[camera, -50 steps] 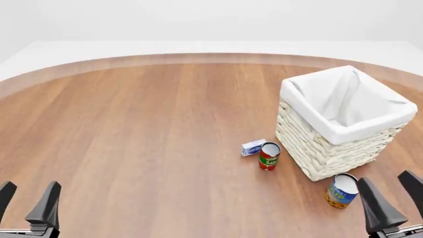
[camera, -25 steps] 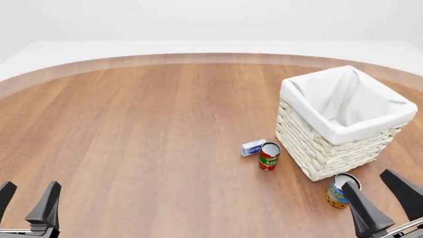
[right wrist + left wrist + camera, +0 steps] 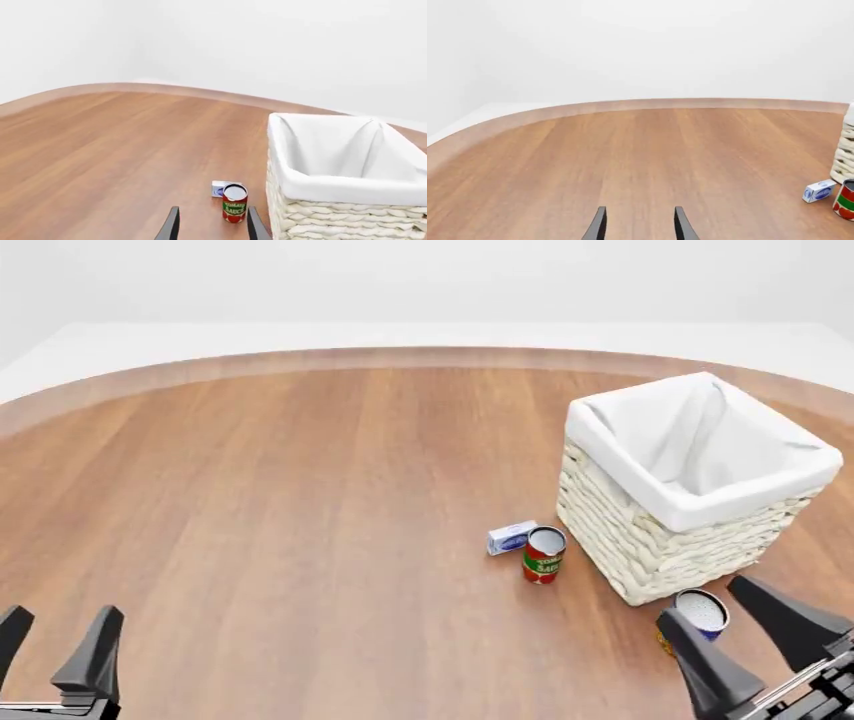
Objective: Pick up the ketchup, and put it in the basket.
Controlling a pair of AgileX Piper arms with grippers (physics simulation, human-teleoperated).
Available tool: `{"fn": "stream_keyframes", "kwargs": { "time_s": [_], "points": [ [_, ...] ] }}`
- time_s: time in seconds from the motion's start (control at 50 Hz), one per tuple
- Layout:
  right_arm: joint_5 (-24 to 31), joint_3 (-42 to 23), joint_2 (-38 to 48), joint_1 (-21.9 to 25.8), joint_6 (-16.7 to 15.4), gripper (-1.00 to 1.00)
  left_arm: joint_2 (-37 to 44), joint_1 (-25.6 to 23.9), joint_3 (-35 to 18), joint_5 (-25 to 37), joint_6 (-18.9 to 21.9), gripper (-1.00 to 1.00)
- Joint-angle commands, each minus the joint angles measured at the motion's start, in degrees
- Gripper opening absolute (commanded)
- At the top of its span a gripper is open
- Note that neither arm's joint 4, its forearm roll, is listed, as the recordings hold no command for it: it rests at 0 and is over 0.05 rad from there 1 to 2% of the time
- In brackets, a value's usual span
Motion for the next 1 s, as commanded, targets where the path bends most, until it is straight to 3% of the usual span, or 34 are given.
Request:
{"fn": "stream_keyframes", "kwargs": {
  "time_s": [0.02, 0.26, 1.0],
  "points": [
    [-2.0, -1.0, 3.6, 3.8, 0.1, 1.0, 0.0, 0.0, 0.0, 0.0, 0.0, 1.0],
    [-5.2, -2.2, 9.5, 7.1, 1.3, 1.0, 0.0, 0.0, 0.0, 0.0, 0.0, 1.0],
    [-15.5, -3.6, 23.8, 17.1, -1.9, 1.0, 0.0, 0.0, 0.0, 0.0, 0.0, 1.0]
  ]
}}
